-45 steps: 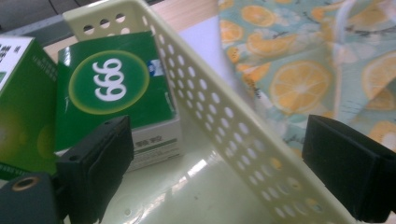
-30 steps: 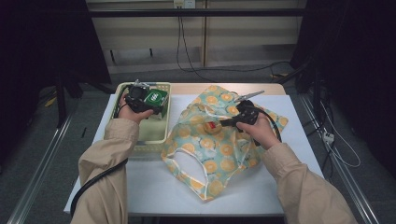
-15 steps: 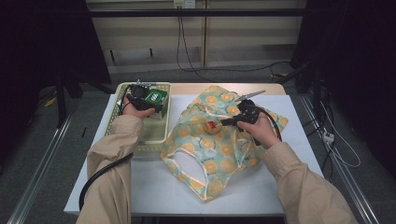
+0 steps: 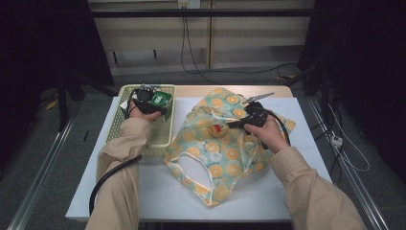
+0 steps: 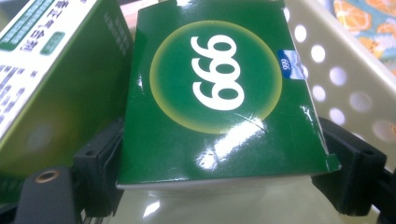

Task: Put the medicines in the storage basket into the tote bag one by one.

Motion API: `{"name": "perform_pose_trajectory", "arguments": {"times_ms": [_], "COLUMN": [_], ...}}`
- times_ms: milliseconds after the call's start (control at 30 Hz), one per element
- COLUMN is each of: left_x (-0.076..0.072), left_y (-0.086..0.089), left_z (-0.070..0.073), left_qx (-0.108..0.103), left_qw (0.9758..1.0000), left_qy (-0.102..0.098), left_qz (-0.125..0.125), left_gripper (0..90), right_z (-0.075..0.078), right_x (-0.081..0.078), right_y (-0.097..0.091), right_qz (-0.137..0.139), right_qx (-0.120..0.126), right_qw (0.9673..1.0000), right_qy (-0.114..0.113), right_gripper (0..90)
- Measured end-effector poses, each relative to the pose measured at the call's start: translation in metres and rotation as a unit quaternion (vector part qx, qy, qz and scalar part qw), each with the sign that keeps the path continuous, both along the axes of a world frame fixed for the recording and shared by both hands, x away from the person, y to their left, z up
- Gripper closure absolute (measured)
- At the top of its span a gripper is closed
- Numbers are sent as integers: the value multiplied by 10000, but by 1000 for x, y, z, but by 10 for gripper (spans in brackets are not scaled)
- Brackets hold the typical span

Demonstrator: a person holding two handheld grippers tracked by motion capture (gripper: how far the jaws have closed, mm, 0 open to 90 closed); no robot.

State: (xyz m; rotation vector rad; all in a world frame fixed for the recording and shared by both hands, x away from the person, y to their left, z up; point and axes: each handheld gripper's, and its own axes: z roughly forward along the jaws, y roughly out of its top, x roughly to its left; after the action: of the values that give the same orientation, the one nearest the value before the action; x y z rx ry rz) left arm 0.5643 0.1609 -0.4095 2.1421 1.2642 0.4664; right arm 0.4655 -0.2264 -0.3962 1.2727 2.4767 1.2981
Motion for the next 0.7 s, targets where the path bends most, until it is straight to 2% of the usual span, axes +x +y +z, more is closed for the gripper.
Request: {"name": "perform_pose_trajectory", "arguments": {"times_ms": [133,367,667,700], "left_x": [-11,-32,-63,-67], "left_y": [7,21,33,33], "left_z": [7,28,68,72], "left_qx": [-145,-177,-314,-402], "left_qw": [9998,9993,9974,9970], "left_qy": [105,198,-146,-153], "left_qz": [33,-262,-639,-644], "left_gripper": [161,162,162,162], "right_z": [0,-3,-3,-3], "right_x": [1,2,2,2], "right_y": [0,4,5,5], "right_qz": [-22,-28,-78,-75], "right_qx": [12,-40,-43,-68], "right_qw": [10000,10000,10000,9999], "right_qy": [-9,-18,-35,-42], "right_gripper": [886,886,886,886]}}
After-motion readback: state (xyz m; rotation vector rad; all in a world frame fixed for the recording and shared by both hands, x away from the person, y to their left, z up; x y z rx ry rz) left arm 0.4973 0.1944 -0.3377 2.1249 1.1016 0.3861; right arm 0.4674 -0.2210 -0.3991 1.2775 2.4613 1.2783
